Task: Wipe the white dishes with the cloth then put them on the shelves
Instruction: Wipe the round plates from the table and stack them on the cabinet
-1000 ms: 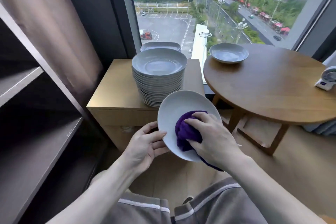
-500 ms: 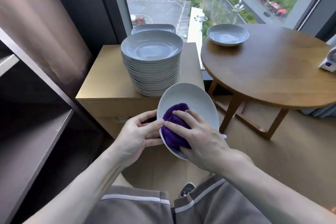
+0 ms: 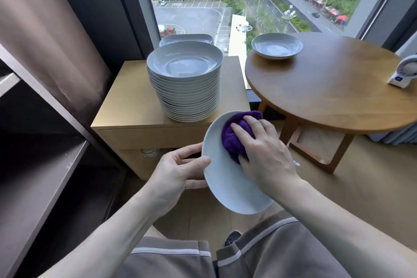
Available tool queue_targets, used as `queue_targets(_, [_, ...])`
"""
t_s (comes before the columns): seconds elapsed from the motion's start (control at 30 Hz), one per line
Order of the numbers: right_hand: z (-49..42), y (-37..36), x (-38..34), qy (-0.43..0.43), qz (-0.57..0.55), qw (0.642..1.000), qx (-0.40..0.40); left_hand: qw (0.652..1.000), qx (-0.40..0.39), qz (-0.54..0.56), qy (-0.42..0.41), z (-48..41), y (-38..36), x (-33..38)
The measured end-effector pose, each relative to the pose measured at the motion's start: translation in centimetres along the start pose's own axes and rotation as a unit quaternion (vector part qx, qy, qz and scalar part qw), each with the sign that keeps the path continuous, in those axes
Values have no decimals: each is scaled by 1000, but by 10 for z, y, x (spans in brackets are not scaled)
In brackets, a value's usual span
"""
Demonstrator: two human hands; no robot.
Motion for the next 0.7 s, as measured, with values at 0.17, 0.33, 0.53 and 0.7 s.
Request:
queue_targets(0.17, [-1,5,2,-2,-40,999,19,1000,-9,-1,-2,1,2,5])
queue_targets(0.33, [9,4,-23,105,-99,989,7,999,-30,-18,-6,1,2,4])
queue_targets(0.53, [21,4,-39,234,-99,967,11,999,-40,-8,-6,0,9,11])
queue_targets(0.7, [8,5,-20,143,-24,988,53,999,-45,-28,-10,2,3,8])
Point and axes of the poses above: each hand's wrist, its own z-axis away from the middle knuckle, its own y-axis out of the back of the hand, x = y × z, the point moved 5 cm from there along -z, towards the middle knuckle, and after that the axes turned 4 degrees about x, right-handed, at the moved point
